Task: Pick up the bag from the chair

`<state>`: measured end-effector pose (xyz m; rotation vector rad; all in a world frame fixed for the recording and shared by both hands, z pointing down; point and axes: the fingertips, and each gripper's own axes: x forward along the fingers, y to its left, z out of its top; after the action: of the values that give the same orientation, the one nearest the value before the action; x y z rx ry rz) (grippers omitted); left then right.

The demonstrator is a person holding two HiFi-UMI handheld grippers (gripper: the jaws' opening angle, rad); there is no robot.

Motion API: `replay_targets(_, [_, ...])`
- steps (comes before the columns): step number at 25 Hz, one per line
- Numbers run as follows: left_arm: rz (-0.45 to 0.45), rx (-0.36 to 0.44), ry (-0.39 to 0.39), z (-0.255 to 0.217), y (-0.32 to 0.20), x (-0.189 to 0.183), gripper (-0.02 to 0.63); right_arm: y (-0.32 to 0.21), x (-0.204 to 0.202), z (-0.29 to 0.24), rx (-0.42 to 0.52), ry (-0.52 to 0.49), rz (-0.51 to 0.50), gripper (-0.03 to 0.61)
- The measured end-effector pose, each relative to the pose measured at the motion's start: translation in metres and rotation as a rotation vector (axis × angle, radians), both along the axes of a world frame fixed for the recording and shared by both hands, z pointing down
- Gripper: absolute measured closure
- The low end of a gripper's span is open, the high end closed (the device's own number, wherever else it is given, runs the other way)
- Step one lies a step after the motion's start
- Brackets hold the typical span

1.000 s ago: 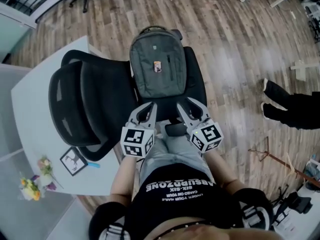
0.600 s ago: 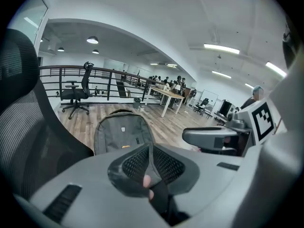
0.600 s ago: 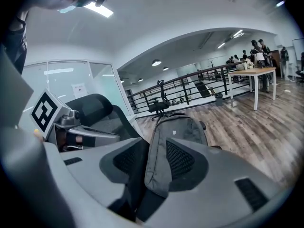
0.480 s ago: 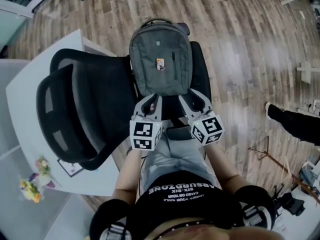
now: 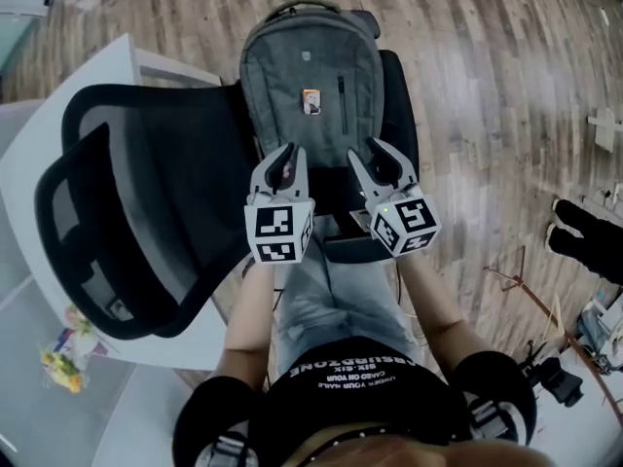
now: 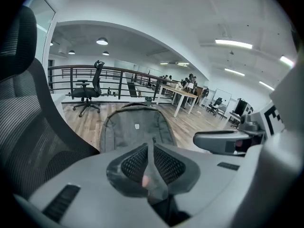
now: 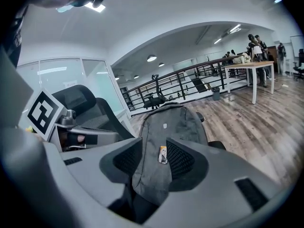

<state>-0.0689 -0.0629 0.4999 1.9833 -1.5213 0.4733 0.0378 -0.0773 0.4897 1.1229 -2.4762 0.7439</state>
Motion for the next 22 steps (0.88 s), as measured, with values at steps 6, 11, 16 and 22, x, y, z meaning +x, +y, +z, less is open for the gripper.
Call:
replay_targets(6, [0.019, -0.054, 0.001, 0.03, -0.005, 0.0, 0.505, -0.016, 0.01, 0.016, -0.013, 0.021, 0.044, 0.425])
replay_targets(11, [0.007, -0.075, -0.025, 0.047, -0.013, -0.01, 0.47, -0.025, 0.013, 0.034, -0.049, 0.055, 0.04, 0.425])
replay_targets(16, [-0.003, -0.089, -0.082, 0.065, -0.018, -0.024, 0.43, -0.032, 0.019, 0.053, -0.076, 0.095, 0.035, 0.411])
replay_targets(22, [-0.026, -0.112, -0.12, 0.085, -0.026, -0.042, 0.414, -0.04, 0.032, 0.09, -0.117, 0.171, 0.039, 0.403])
